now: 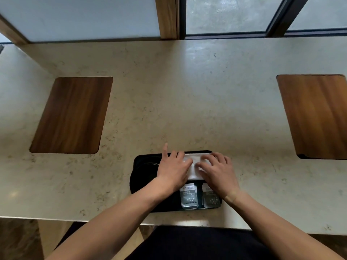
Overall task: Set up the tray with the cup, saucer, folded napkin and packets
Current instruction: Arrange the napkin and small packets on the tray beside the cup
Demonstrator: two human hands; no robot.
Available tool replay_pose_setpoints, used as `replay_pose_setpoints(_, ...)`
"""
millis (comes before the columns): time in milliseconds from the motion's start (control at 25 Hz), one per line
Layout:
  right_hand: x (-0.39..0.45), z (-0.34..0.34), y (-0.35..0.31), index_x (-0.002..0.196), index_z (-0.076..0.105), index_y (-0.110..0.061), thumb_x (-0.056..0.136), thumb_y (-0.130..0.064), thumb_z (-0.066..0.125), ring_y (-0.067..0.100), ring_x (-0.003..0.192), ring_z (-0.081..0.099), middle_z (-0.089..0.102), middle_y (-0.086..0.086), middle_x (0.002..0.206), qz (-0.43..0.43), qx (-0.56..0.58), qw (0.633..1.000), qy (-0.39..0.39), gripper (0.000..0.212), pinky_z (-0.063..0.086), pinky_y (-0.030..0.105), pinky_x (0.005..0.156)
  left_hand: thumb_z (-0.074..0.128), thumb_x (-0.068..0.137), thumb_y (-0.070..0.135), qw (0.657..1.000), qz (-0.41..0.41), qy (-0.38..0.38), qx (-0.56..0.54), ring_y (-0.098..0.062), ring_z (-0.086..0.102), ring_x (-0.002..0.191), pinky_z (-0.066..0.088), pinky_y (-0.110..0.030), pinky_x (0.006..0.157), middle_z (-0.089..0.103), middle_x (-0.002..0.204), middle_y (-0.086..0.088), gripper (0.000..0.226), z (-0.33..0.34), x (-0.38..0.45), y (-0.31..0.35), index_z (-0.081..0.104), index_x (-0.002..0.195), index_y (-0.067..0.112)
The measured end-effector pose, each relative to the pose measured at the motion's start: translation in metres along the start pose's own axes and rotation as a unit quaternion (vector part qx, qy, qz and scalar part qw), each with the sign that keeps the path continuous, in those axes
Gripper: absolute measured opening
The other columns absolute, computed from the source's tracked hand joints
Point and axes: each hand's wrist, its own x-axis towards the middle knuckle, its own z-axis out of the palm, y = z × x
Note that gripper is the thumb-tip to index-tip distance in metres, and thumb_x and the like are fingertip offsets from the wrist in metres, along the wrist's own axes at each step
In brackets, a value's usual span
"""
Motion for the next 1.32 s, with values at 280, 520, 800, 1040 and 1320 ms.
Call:
replay_pose_setpoints(280,0.002,-0.008,0.010,0.095,0.071,-0.028,0.077,-0.038,0.076,0.035,0.107,0.058,0.068,0.001,0.113,0.015,-0.022,1.000,-0.008,0.022,0.045,0.043,0.074,0.051,0.090,0.038,1.000,-0.011,0.007,-0.004,-0.032,0.046,0.120,-0.004,-0.065,0.110,0.051,0.125,-0.010,0.038,-0.003,0.003,0.007,0.047,0.126,0.026)
replay_pose_setpoints(520,-0.003,-0.012,0.017,0.101,0.071,-0.028,0.074,-0.043,0.077,0.034,0.108,0.058,0.068,0.001,0.116,0.008,-0.029,0.999,-0.026,0.031,0.045,0.043,0.075,0.051,0.089,0.043,1.000,-0.009,0.011,-0.011,-0.032,0.047,0.119,-0.003,-0.065,0.110,0.052,0.123,-0.009,0.040,-0.003,0.005,0.008,0.048,0.126,0.027)
replay_pose_setpoints(800,-0.007,-0.009,0.018,0.098,0.072,-0.029,0.073,-0.038,0.079,0.034,0.100,0.061,0.070,0.002,0.110,-0.010,-0.019,0.999,0.028,0.027,0.045,0.041,0.070,0.057,0.084,0.050,0.999,-0.005,0.027,-0.017,-0.026,0.048,0.117,-0.003,-0.060,0.111,0.053,0.118,-0.003,0.042,-0.002,0.001,-0.005,0.053,0.119,0.028)
replay_pose_setpoints(1040,-0.009,-0.001,0.019,0.100,0.067,-0.033,0.077,-0.045,0.073,0.034,0.104,0.058,0.067,0.003,0.116,-0.014,-0.046,0.999,-0.001,0.027,0.043,0.040,0.073,0.059,0.084,0.043,0.999,-0.024,-0.004,-0.027,-0.028,0.043,0.123,0.001,-0.062,0.111,0.051,0.123,-0.005,0.042,-0.002,0.003,-0.001,0.052,0.121,0.024)
replay_pose_setpoints(1320,-0.007,0.001,0.021,0.105,0.065,-0.030,0.074,-0.047,0.074,0.032,0.102,0.057,0.065,0.003,0.114,-0.015,-0.046,0.999,-0.010,0.037,0.044,0.041,0.071,0.055,0.087,0.036,0.999,-0.026,-0.001,-0.026,-0.029,0.045,0.121,0.002,-0.064,0.112,0.051,0.123,-0.006,0.036,-0.003,0.003,0.002,0.051,0.121,0.023)
